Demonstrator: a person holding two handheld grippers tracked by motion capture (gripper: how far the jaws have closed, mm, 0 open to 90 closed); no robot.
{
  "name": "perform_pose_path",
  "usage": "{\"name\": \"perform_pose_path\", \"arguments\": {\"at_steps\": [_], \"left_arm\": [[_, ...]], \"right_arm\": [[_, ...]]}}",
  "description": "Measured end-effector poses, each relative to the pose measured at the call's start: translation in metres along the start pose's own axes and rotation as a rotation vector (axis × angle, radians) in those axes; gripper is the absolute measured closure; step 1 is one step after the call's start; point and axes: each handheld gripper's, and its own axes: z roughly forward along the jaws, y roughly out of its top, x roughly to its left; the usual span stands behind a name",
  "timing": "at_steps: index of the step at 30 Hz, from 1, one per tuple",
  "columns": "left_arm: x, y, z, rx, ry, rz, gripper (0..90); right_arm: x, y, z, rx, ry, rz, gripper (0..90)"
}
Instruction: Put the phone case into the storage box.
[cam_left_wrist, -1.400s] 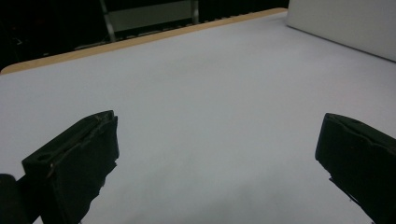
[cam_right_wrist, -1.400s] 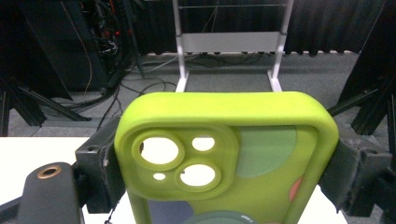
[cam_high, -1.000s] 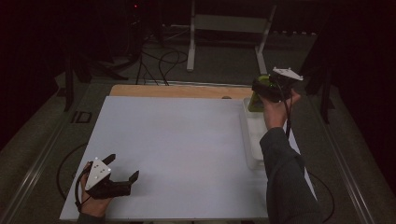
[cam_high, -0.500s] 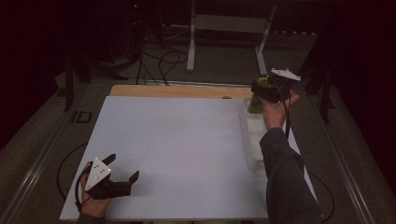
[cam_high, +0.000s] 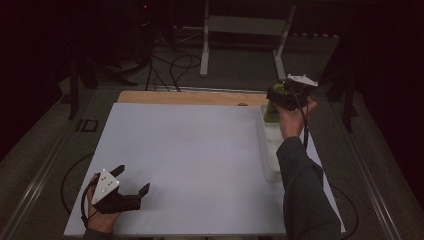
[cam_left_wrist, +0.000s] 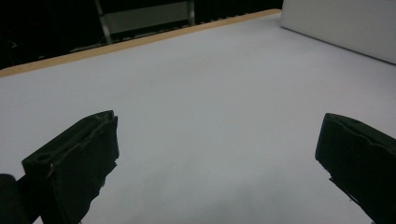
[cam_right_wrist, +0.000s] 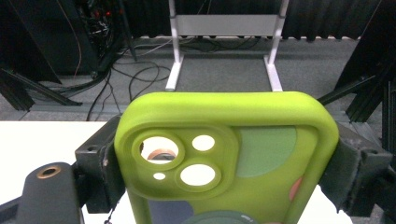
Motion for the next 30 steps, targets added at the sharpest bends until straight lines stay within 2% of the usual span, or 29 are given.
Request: {"name": "perform_pose_path", "arguments": {"at_steps": [19, 30], "left_arm": [[0.0, 0.0, -0.001, -0.002, 0.001, -0.002, 0.0], [0.0, 0.0, -0.001, -0.004, 0.003, -0.002, 0.0]], "right_arm": [[0.003, -0.008, 0.01, 0.03, -0.006, -0.015, 15.3], [0.001, -0.014, 0.015, 0.046, -0.009, -0.001, 15.3]]}}
